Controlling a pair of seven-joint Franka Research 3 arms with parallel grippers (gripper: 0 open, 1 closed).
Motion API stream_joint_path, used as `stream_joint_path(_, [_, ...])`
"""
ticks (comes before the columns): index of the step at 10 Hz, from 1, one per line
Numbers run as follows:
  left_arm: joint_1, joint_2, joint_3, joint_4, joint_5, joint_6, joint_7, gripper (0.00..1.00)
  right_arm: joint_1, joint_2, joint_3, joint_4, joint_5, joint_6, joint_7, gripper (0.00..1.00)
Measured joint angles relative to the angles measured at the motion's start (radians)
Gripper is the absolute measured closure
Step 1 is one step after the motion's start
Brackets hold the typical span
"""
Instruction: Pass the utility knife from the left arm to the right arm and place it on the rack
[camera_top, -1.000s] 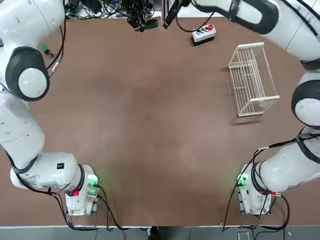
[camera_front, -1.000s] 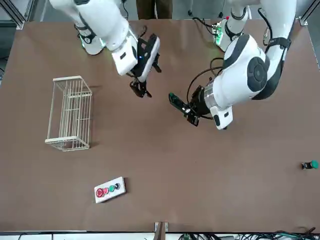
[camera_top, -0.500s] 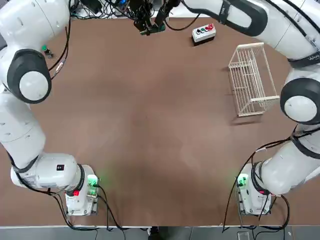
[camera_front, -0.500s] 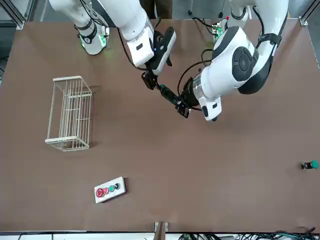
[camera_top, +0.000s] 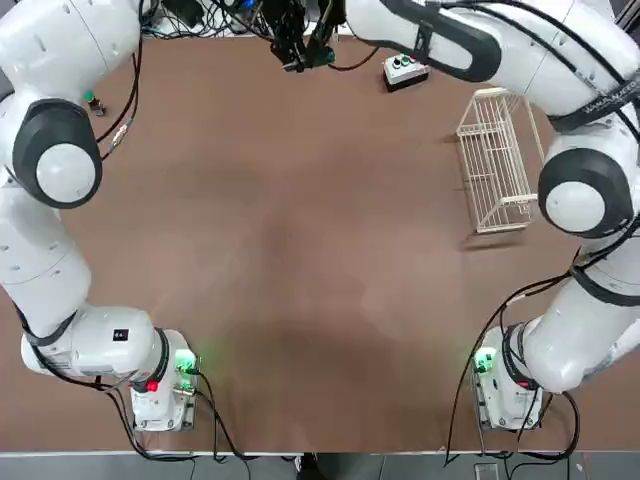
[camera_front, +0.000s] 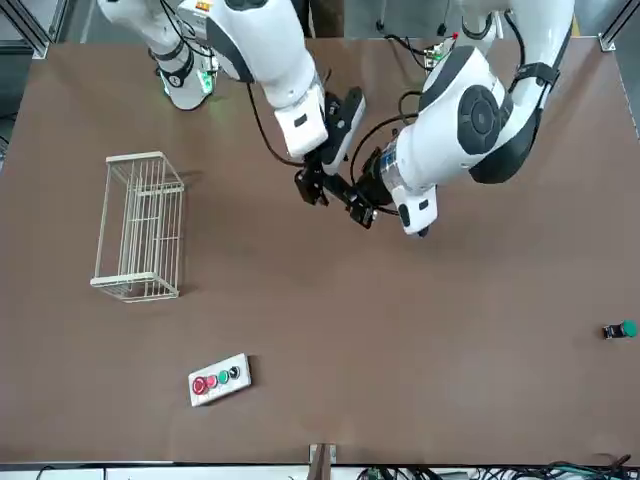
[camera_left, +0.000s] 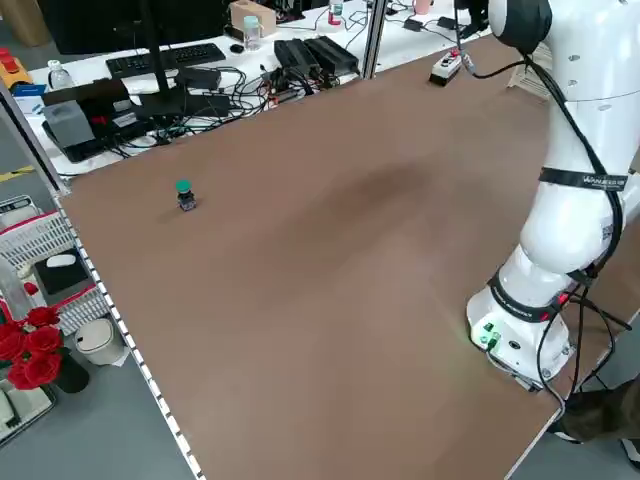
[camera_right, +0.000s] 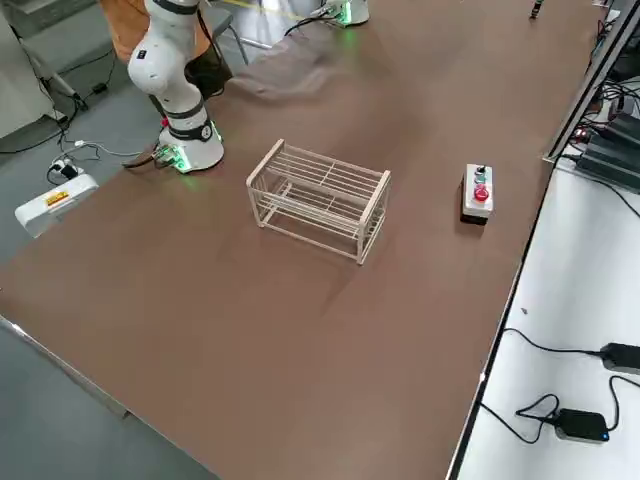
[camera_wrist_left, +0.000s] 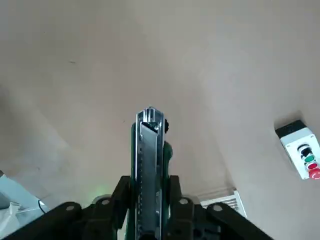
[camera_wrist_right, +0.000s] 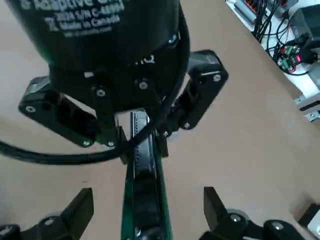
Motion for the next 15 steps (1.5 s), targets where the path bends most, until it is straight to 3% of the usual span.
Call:
stream_joint_path(7, [0.005, 0.000, -0.002, 0.002, 0.000, 0.000, 0.000, 0.64, 0.006, 0.001, 0.001, 0.013, -0.038, -0.055, -0.072, 0.07])
stream_joint_path(11, [0.006, 0.000, -0.002, 0.002, 0.000, -0.003, 0.000, 0.64, 0.009, 0.001, 0.002, 0.013, -0.039, -0.055, -0.075, 0.25])
stream_joint_path(15, [0.008, 0.000, -0.002, 0.004, 0.000, -0.012, -0.001, 0.64, 0.010, 0.001, 0.004, 0.013, -0.039, -0.056, -0.078, 0.52])
